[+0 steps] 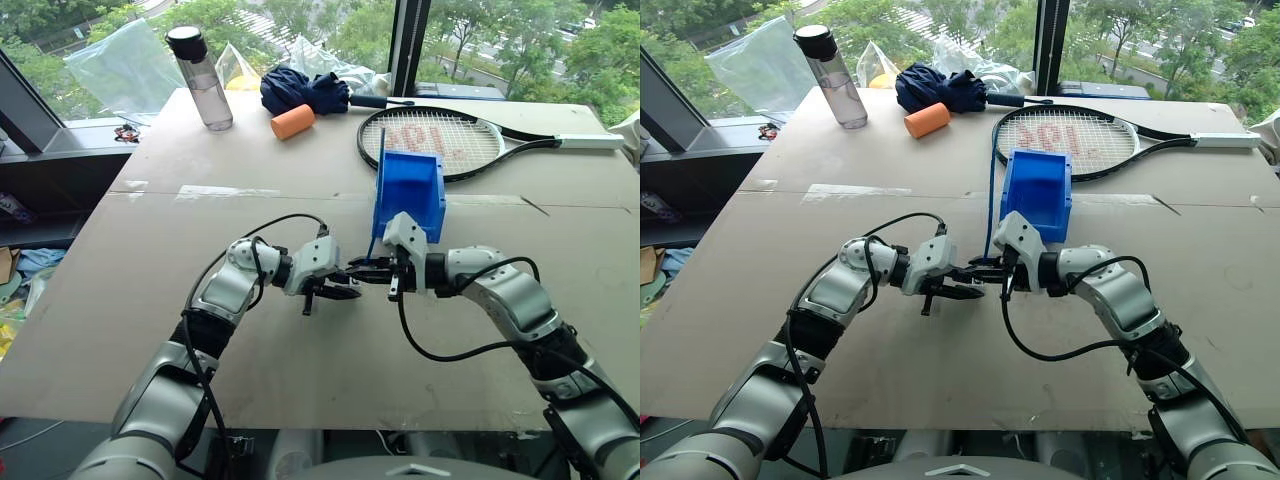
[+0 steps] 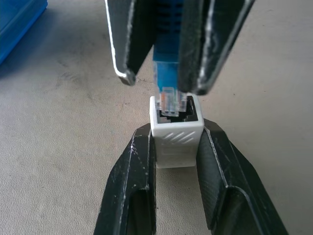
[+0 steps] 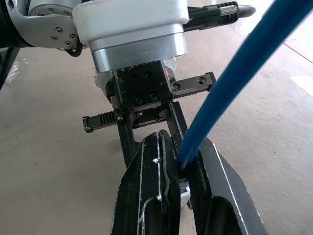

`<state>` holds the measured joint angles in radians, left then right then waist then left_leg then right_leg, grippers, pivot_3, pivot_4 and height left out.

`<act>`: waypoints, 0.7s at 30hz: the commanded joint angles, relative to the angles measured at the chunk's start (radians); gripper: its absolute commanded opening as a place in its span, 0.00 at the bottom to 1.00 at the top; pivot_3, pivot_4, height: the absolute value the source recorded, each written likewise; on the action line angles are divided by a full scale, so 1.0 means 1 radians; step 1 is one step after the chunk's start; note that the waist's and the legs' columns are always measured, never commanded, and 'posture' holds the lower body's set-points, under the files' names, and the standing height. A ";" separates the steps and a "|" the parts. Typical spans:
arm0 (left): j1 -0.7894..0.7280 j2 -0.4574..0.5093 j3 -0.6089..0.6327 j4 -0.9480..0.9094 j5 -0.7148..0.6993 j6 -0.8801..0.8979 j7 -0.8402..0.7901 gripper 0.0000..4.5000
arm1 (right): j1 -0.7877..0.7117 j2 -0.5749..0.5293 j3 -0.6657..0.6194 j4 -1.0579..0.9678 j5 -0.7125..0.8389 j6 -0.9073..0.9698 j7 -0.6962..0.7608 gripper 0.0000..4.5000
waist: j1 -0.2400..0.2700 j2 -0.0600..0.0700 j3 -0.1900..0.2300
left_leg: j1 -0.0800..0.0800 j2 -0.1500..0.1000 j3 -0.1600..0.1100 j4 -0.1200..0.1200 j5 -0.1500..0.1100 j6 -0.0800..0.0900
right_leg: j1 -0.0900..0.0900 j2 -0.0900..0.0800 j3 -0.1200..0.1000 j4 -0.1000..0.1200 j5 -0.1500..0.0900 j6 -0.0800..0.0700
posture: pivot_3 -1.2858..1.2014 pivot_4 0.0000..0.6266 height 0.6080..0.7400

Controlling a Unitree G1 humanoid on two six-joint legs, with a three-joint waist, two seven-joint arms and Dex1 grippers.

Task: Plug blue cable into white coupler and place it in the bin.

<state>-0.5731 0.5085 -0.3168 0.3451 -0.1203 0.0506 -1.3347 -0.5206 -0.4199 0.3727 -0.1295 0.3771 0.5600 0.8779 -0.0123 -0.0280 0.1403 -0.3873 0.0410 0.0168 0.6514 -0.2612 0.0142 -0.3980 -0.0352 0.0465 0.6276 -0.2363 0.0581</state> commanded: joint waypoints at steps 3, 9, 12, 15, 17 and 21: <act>-0.006 0.006 0.013 -0.014 -0.001 -0.016 -0.002 0.12 | -0.013 -0.016 0.060 0.026 -0.076 -0.038 0.067 0.00 | -0.001 0.000 0.000 | 0.000 0.000 0.000 0.000 0.000 0.000 | 0.000 0.000 0.000 0.000 0.000 0.000 | 0.52 0.24 1.00; -0.010 0.006 0.016 -0.012 -0.004 -0.020 -0.003 0.12 | -0.031 -0.016 0.080 0.068 -0.112 -0.052 0.117 0.00 | -0.001 0.000 0.000 | 0.001 0.000 0.000 0.000 0.000 0.000 | 0.000 0.000 0.000 0.001 0.000 0.000 | 0.52 0.24 1.00; -0.011 0.006 0.013 -0.010 -0.002 -0.033 -0.007 0.12 | -0.058 0.006 0.093 0.137 -0.139 -0.062 0.132 0.00 | -0.002 0.000 0.000 | 0.001 0.000 0.000 0.000 0.000 0.000 | 0.000 0.000 0.000 0.001 0.000 0.000 | 0.52 0.24 1.00; -0.010 0.001 0.013 -0.008 -0.002 -0.035 -0.001 0.12 | -0.077 0.016 0.110 0.191 -0.163 -0.079 0.154 0.00 | -0.002 0.000 0.000 | 0.002 0.000 0.000 0.000 0.000 0.000 | 0.001 0.000 0.000 0.002 0.000 0.000 | 0.52 0.24 1.00; -0.007 -0.003 0.013 -0.009 -0.002 -0.037 0.004 0.12 | -0.079 0.016 0.123 0.216 -0.178 -0.086 0.172 0.00 | -0.001 0.000 -0.001 | 0.003 0.000 0.000 0.000 0.000 0.000 | 0.001 0.000 0.000 0.003 0.000 0.000 | 0.52 0.24 1.00; 0.004 -0.009 0.015 -0.020 -0.004 -0.035 0.021 0.12 | -0.062 0.005 0.138 0.234 -0.214 -0.113 0.196 0.00 | -0.001 0.000 -0.002 | 0.004 0.000 0.000 0.000 0.000 0.000 | 0.001 0.000 0.000 0.005 0.000 0.000 | 0.52 0.24 1.00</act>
<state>-0.5675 0.5106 -0.3172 0.3530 -0.1164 0.0349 -1.3220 -0.6198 -0.4002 0.4419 0.0476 0.2227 0.4281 1.0644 -0.0137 -0.0279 0.1385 -0.3825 0.0412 0.0173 0.6515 -0.2612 0.0142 -0.3963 -0.0348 0.0470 0.6327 -0.2364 0.0580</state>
